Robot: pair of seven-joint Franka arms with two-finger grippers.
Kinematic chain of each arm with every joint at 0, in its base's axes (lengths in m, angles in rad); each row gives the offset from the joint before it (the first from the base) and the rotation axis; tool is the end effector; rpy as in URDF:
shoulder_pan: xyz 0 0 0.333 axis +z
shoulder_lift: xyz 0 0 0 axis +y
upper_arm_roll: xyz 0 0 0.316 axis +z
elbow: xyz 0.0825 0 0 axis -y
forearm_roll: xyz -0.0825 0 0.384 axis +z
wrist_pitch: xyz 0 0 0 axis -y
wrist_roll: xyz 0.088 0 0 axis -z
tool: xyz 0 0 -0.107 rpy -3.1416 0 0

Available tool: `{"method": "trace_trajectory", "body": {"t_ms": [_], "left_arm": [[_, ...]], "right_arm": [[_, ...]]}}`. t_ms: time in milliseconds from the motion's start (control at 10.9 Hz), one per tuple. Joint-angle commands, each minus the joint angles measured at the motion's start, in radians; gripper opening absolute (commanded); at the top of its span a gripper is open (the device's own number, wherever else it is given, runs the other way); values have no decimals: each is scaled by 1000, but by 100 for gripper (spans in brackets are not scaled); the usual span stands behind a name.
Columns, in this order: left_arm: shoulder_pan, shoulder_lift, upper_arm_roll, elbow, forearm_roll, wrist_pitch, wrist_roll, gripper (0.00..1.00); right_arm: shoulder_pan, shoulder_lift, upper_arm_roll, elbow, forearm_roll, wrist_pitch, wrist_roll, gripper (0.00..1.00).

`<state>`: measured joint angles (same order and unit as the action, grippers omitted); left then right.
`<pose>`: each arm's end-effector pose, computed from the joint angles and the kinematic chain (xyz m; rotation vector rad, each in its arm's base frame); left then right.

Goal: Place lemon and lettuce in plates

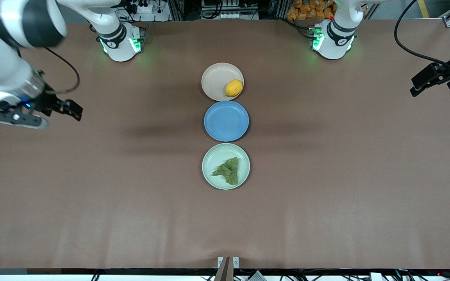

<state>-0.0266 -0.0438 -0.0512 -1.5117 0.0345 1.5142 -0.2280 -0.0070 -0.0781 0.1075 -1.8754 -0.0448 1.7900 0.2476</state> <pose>0.5336 -0.0385 0.6710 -3.1023 -0.2377 -0.0798 0.5352 0.0517 0.5409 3.0817 -0.2123 0.0021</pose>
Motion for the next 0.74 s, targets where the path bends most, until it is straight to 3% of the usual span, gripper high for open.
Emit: {"method": "trace_trajectory", "body": {"t_ms": [0,276,461,645], "left_arm": [[4,-7,-4,13,-1,-14,24,100],[4,-7,-6,13,-2,-14,24,100],[4,-7,-7,13,-4,-15,24,100],[4,-8,-7,13,-7,-15,24,100]], "right_arm": [[-27,3,-22,186,111,-164,-149,100],[-47,-52,-28,222,88,-199,-189,100],[-50,-57,-28,252,7,-207,-189,100],[-56,-68,-34,268,6,-215,-189,100]]}}
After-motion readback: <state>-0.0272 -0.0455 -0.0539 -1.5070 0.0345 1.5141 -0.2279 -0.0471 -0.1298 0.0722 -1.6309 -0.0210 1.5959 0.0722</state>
